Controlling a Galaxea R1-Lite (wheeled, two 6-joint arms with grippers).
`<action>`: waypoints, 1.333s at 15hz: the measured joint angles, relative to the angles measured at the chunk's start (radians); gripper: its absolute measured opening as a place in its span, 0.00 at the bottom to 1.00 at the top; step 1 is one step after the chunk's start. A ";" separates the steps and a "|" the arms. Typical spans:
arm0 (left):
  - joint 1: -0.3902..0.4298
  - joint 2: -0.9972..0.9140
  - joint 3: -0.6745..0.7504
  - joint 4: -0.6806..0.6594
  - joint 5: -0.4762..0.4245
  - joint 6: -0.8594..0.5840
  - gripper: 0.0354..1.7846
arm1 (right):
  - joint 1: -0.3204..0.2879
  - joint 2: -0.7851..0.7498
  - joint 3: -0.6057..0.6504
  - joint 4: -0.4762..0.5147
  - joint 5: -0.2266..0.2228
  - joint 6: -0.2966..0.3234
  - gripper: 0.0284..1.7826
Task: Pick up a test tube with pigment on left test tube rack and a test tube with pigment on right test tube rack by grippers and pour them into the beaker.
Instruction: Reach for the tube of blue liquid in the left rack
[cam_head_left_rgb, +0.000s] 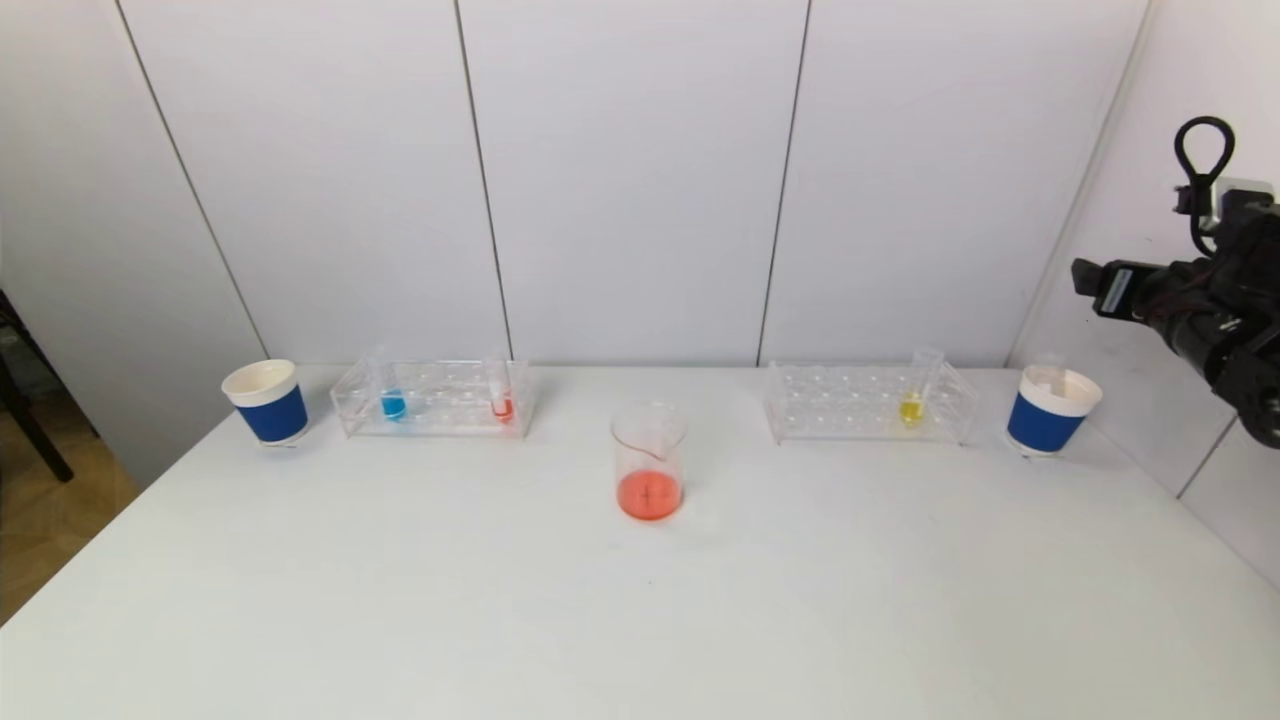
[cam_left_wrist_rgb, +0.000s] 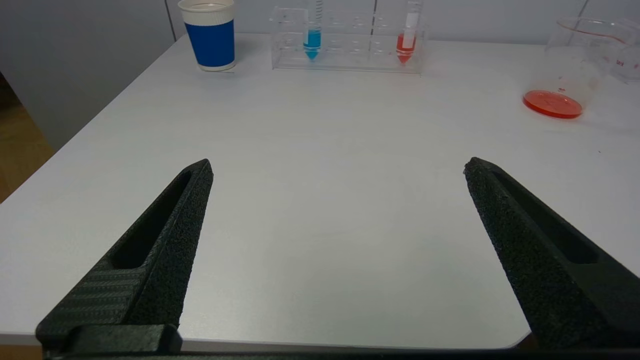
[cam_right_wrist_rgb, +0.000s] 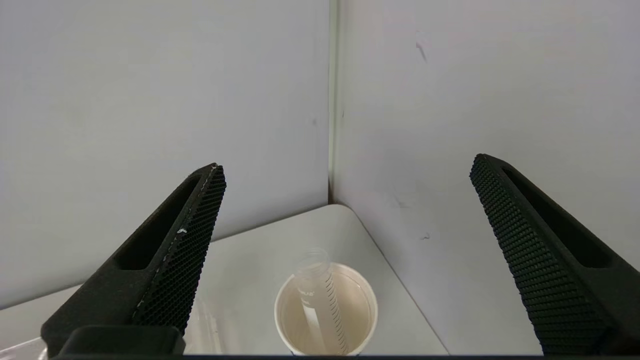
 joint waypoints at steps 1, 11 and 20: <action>0.000 0.000 0.000 0.000 0.000 0.000 0.99 | 0.000 -0.033 -0.003 0.031 0.000 -0.007 0.99; 0.000 0.000 0.000 0.000 0.000 0.000 0.99 | 0.067 -0.548 0.010 0.499 0.000 -0.060 0.99; 0.000 0.000 0.000 0.000 0.000 0.000 0.99 | 0.291 -1.101 0.064 1.022 -0.003 -0.075 0.99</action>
